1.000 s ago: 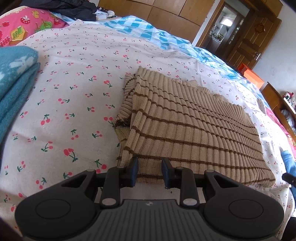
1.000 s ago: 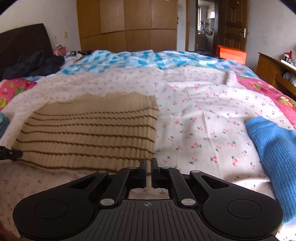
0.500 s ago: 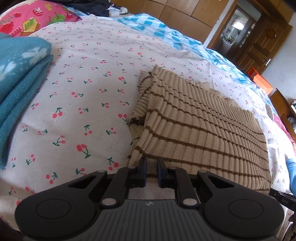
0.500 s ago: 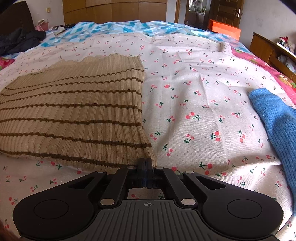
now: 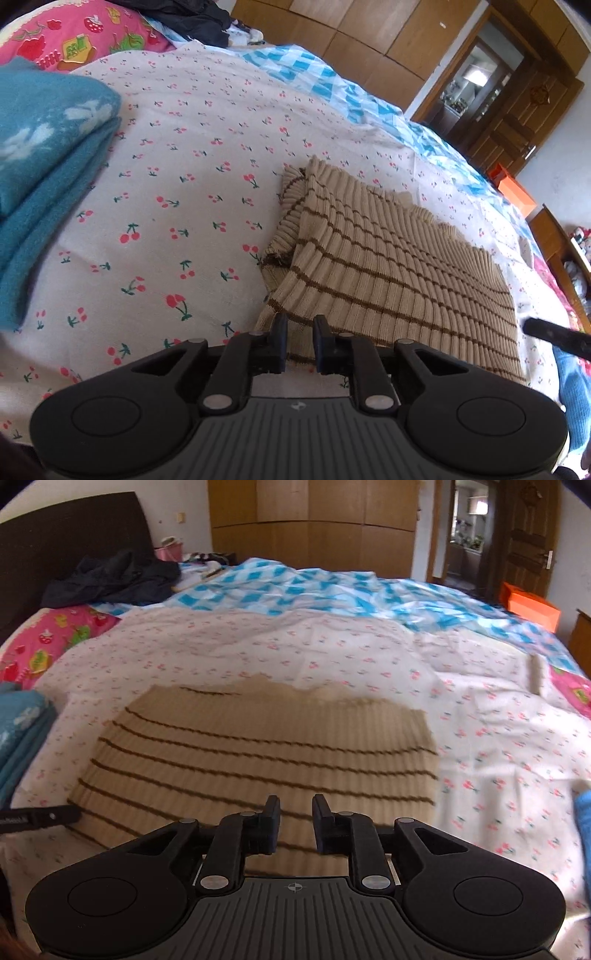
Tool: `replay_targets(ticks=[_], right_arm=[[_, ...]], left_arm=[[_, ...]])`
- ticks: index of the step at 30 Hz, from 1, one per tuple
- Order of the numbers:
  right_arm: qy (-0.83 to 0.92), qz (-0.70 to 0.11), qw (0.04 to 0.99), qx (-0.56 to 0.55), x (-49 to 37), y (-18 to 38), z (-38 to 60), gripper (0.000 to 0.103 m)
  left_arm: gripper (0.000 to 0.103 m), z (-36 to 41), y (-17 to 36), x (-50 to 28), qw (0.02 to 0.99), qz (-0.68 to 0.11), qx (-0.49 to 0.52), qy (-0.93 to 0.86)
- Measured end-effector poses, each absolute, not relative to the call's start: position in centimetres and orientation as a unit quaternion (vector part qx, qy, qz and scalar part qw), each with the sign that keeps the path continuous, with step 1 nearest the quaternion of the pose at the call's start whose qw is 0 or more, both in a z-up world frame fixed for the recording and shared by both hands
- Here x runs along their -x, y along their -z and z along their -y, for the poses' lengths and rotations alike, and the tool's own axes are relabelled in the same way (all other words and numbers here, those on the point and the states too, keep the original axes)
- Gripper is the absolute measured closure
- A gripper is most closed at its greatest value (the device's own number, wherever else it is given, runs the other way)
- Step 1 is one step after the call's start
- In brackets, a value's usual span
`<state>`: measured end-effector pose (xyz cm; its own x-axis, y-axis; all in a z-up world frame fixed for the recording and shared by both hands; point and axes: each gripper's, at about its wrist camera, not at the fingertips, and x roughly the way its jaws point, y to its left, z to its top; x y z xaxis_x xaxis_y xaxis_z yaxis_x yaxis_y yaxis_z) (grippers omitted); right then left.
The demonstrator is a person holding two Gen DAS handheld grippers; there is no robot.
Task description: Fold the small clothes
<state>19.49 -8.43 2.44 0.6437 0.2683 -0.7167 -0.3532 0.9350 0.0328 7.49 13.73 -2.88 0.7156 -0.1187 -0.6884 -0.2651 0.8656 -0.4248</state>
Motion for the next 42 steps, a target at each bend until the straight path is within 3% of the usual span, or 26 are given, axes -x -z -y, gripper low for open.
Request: replay_targets(ticks=[5, 15, 17, 20, 28, 31, 35, 37, 42], right_arm=[[-0.236, -0.407, 0.88, 0.065, -23.4, -2.1, 0.7, 0.068], [-0.267, -0.476, 0.835, 0.077, -29.3, 1.2, -10.4, 0.057], [-0.264, -0.497, 0.824, 0.067, -30.0, 2.0, -11.5, 0.046], [-0.255, -0.501, 0.822, 0.096, -30.2, 2.5, -13.1, 0.038], [-0.245, -0.46, 0.815, 0.252, -28.7, 4.6, -16.3, 0.04], [-0.248, -0.454, 0.814, 0.264, -28.7, 4.3, -16.1, 0.053], [-0.258, -0.453, 0.814, 0.259, -28.7, 3.7, -15.1, 0.07], [-0.262, -0.453, 0.816, 0.245, -28.8, 3.4, -14.7, 0.075], [-0.272, -0.452, 0.823, 0.211, -28.7, 2.7, -13.4, 0.081]], left_arm=[[0.079, -14.2, 3.7, -8.2, 0.878, -0.393, 0.271, -0.04], [0.078, -15.7, 4.1, -8.0, 0.863, -0.383, 0.328, -0.025], [0.078, -15.7, 4.1, -8.0, 0.863, -0.383, 0.327, -0.023], [0.077, -15.8, 4.2, -8.0, 0.862, -0.383, 0.332, -0.018], [0.073, -16.0, 3.6, -7.5, 0.871, -0.36, 0.333, -0.02], [0.06, -16.0, 3.1, -6.9, 0.882, -0.345, 0.318, -0.048], [0.053, -15.9, 3.2, -7.2, 0.879, -0.351, 0.319, -0.045], [0.044, -15.6, 3.4, -7.5, 0.877, -0.365, 0.309, -0.041], [0.038, -14.9, 3.6, -8.2, 0.877, -0.377, 0.294, -0.042]])
